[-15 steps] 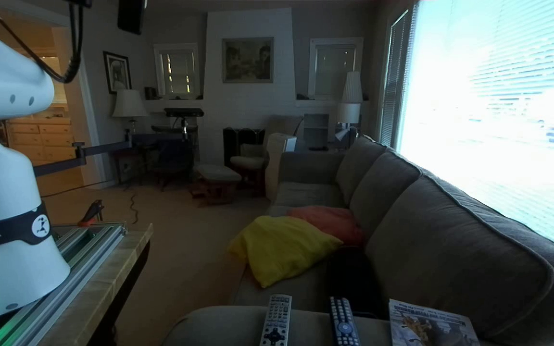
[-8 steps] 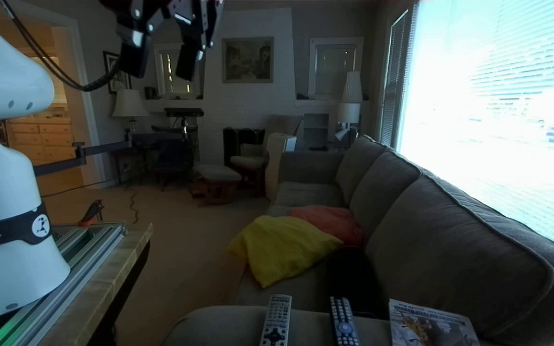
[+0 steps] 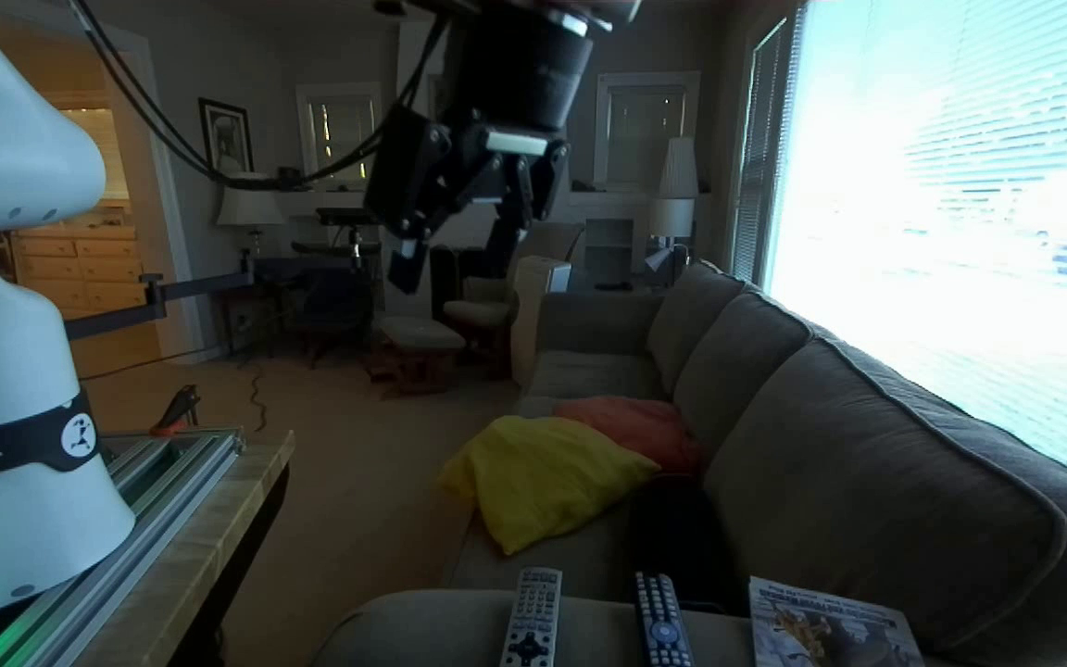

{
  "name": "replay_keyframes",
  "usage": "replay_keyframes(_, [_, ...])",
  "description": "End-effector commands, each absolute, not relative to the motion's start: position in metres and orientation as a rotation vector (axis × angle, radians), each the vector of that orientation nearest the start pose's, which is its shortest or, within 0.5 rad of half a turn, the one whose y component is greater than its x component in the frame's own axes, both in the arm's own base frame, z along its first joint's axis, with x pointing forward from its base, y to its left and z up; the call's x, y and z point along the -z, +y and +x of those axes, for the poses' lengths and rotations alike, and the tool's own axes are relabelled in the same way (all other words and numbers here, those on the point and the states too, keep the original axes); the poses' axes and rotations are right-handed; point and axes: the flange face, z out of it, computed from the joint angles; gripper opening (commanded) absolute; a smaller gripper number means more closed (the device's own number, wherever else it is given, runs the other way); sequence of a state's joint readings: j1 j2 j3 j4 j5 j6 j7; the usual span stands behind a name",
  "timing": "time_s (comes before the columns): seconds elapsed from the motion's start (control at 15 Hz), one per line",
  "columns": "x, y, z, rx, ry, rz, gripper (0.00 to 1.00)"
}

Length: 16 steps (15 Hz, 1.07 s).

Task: Put the remote on the small side table

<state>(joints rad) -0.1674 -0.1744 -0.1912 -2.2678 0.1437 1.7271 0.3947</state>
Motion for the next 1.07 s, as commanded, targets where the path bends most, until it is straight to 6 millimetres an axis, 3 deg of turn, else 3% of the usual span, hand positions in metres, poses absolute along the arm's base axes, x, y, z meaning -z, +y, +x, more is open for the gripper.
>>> replay_keyframes(0.0, [-0.355,-0.143,0.446,-0.525,1.385,-2.544,1.0])
replay_keyframes(0.53, [-0.232,-0.127,0.476,-0.532,1.891,-2.176,1.0])
replay_keyframes(1.0, [-0.157,-0.101,0.476,-0.646,2.03,-1.978,1.0])
